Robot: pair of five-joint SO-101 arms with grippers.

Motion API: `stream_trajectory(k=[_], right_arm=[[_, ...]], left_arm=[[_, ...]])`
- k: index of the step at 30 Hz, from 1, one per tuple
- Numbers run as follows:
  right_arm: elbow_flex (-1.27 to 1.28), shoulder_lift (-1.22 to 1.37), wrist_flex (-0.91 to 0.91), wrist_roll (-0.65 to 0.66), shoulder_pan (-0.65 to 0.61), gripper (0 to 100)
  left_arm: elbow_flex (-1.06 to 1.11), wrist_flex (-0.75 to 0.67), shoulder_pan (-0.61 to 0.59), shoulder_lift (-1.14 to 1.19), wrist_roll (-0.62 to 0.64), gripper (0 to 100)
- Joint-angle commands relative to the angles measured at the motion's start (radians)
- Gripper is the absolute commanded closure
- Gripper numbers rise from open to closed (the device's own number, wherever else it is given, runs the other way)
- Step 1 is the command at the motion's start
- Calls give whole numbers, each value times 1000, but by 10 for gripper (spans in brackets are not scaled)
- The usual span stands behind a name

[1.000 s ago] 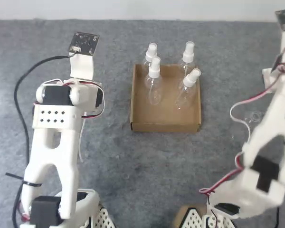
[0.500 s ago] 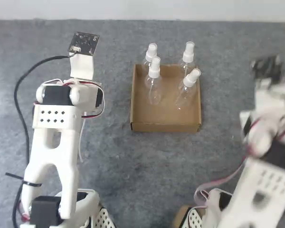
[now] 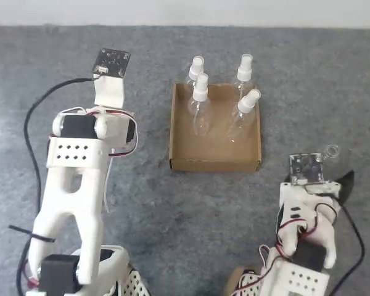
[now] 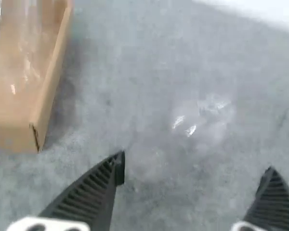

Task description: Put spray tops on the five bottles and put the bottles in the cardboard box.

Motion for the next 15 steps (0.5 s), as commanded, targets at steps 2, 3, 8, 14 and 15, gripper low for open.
stream_trajectory(k=[2,3,8,14,15], right_arm=[[35,1,-119,-72,-4,622],[43,-1,-130,-87,7,622],[107,10,-266,-98,33,623],[112,12,-286,-101,28,627],[107,13,-271,-101,28,641]], left_arm=[[-5,-20,0,-44,8,984],[-5,-18,-2,-44,8,984],[-5,-18,-3,-44,8,984],[-8,-3,2,-44,9,984],[-12,6,3,-44,9,984]])
